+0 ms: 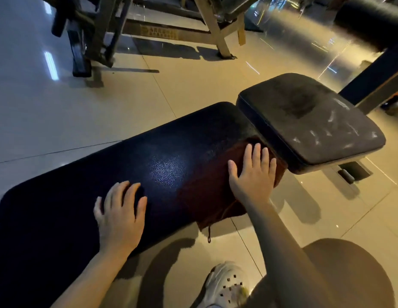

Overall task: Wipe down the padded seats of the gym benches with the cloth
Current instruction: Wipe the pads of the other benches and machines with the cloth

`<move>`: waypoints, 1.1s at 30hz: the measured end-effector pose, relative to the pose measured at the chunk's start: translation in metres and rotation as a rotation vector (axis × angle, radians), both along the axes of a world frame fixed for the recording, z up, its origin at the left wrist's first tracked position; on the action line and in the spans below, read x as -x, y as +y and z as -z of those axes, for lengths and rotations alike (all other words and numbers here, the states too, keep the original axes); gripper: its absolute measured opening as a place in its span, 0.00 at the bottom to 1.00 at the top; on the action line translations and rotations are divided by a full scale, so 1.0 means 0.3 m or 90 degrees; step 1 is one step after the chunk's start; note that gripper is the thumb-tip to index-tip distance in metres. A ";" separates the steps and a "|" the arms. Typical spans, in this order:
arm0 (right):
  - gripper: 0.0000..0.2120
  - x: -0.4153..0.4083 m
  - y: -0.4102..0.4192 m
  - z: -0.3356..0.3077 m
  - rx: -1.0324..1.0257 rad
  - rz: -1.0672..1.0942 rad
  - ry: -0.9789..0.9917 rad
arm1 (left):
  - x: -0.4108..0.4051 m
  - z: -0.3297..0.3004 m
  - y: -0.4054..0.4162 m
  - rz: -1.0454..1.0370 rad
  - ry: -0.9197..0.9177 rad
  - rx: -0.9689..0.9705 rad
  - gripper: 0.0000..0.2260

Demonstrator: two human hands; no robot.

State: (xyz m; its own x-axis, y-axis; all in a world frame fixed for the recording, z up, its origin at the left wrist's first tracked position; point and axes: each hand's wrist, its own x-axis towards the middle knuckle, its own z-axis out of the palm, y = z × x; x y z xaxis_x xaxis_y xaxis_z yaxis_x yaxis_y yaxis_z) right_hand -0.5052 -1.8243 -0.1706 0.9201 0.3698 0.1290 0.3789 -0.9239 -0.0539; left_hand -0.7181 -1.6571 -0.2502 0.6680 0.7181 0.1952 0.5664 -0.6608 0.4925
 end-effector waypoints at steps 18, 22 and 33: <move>0.32 0.154 0.222 0.035 0.160 -0.440 0.113 | 0.003 0.041 0.006 -0.031 -0.088 0.094 0.24; 0.33 0.199 0.144 0.064 0.077 -0.356 0.070 | 0.014 0.041 0.007 -0.022 -0.109 0.096 0.25; 0.36 -0.254 0.015 -0.078 0.136 -0.180 0.053 | -0.002 0.068 0.003 -0.025 -0.059 0.030 0.22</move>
